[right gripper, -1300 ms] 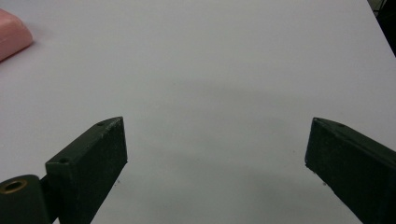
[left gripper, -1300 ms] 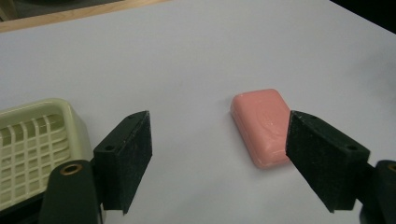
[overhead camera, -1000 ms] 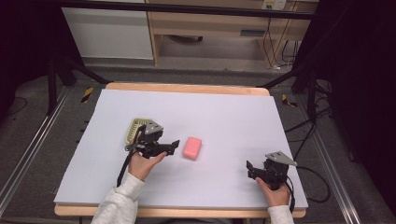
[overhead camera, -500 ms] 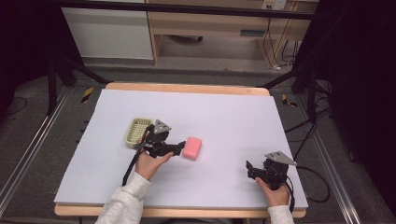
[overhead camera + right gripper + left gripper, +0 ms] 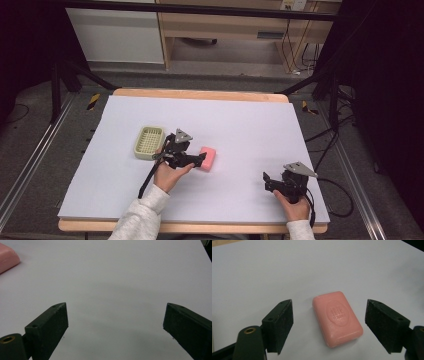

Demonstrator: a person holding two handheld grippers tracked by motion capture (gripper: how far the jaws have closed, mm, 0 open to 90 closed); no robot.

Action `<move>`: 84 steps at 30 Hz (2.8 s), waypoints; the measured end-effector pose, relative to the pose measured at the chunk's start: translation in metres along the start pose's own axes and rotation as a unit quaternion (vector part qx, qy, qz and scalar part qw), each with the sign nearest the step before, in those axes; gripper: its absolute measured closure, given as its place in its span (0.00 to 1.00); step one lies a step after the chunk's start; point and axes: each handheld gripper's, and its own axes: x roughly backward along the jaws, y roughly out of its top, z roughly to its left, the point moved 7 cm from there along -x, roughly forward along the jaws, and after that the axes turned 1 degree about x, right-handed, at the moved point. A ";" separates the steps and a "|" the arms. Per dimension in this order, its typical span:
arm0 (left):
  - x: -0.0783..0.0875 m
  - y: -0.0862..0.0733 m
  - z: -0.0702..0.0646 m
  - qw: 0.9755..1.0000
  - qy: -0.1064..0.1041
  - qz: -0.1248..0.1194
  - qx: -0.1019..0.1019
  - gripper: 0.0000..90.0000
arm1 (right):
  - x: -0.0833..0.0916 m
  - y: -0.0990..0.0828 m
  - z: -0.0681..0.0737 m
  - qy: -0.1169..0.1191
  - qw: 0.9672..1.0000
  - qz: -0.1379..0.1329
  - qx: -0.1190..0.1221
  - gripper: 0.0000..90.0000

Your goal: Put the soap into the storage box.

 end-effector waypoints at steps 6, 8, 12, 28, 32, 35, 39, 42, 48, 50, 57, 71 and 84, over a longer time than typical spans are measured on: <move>-0.005 0.000 -0.003 1.000 0.000 0.002 0.000 0.25 | 0.000 0.000 0.000 0.001 1.000 0.000 0.000 0.07; -0.007 -0.001 -0.004 1.000 -0.001 0.005 -0.002 0.25 | 0.000 0.000 0.000 0.001 1.000 0.001 0.001 0.07; -0.013 -0.003 -0.008 1.000 0.001 0.010 -0.007 0.25 | -0.001 0.000 0.001 0.002 1.000 0.001 0.001 0.07; -0.035 -0.011 -0.018 0.999 -0.003 0.030 -0.011 0.24 | 0.000 0.000 0.001 0.002 1.000 0.003 0.003 0.07; -0.039 -0.012 -0.017 0.999 -0.001 0.035 -0.009 0.24 | 0.000 0.000 0.001 0.001 1.000 0.005 0.003 0.07; -0.043 -0.014 -0.017 0.999 -0.002 0.042 -0.009 0.24 | 0.000 0.000 0.001 0.002 1.000 0.006 0.003 0.07; -0.047 -0.016 -0.018 0.999 -0.003 0.047 -0.009 0.23 | 0.000 0.000 0.001 0.002 1.000 0.005 0.003 0.07; -0.050 -0.017 -0.018 0.999 -0.001 0.050 -0.009 0.24 | 0.000 0.000 0.001 0.003 1.000 0.005 0.002 0.07; -0.055 -0.020 -0.017 0.998 0.005 0.059 -0.011 0.25 | -0.001 0.000 0.001 0.004 1.000 0.006 0.002 0.07; -0.056 -0.020 -0.016 0.998 0.010 0.060 -0.011 0.26 | -0.001 0.000 0.001 0.004 1.000 0.007 0.002 0.07; -0.061 -0.022 -0.013 0.998 0.006 0.069 0.004 0.28 | -0.001 -0.001 0.002 0.006 1.000 0.008 0.001 0.07; -0.062 -0.024 -0.012 0.996 0.008 0.085 0.014 0.38 | -0.002 -0.001 0.002 0.005 1.000 0.009 0.004 0.07; -0.060 -0.024 -0.012 0.996 0.009 0.089 0.006 0.40 | -0.002 -0.001 0.002 0.006 1.000 0.010 0.004 0.07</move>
